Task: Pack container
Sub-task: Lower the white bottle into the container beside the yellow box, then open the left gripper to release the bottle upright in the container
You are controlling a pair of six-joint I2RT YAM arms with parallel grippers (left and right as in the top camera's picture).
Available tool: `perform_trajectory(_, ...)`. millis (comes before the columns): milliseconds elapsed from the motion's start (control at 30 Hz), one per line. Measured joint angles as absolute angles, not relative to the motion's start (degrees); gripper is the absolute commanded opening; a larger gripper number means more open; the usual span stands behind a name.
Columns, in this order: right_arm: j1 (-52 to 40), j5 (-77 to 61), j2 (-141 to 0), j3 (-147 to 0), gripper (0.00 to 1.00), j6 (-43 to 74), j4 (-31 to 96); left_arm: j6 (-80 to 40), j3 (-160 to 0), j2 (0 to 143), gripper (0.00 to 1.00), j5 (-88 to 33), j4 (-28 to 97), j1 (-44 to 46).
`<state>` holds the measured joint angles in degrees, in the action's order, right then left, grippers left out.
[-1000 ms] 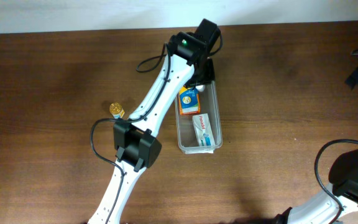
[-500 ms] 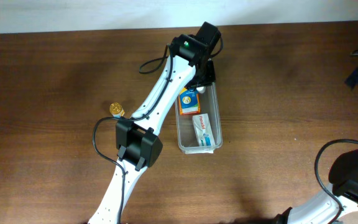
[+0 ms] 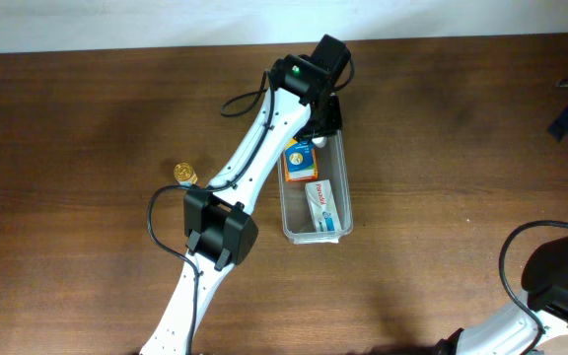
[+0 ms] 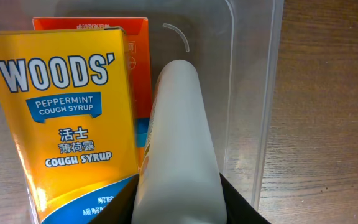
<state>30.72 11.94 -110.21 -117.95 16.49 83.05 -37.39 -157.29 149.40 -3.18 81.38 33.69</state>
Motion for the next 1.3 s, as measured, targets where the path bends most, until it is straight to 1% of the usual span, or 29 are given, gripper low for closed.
perform_trajectory(167, 30.72, 11.94, -110.21, -117.95, 0.98, 16.51, 83.05, -37.36, -157.29, 149.4, 0.21, -3.18, 81.36, 33.69)
perform_trajectory(200, 30.72, 11.94, -110.21, -117.95, 0.98, 16.51, 83.05, -37.39, -157.29, 149.4, 0.25, -3.18, 81.36, 33.69)
perform_trajectory(267, 30.72, 11.94, -110.21, -117.95, 0.98, 16.56, 83.05, -37.39, -157.27, 149.4, 0.25, -3.18, 81.34, 33.69)
perform_trajectory(1300, 30.72, 11.94, -110.21, -117.95, 0.98, 16.53, 83.05, -37.36, -157.29, 151.11, 0.27, -3.22, 80.66, 33.69)
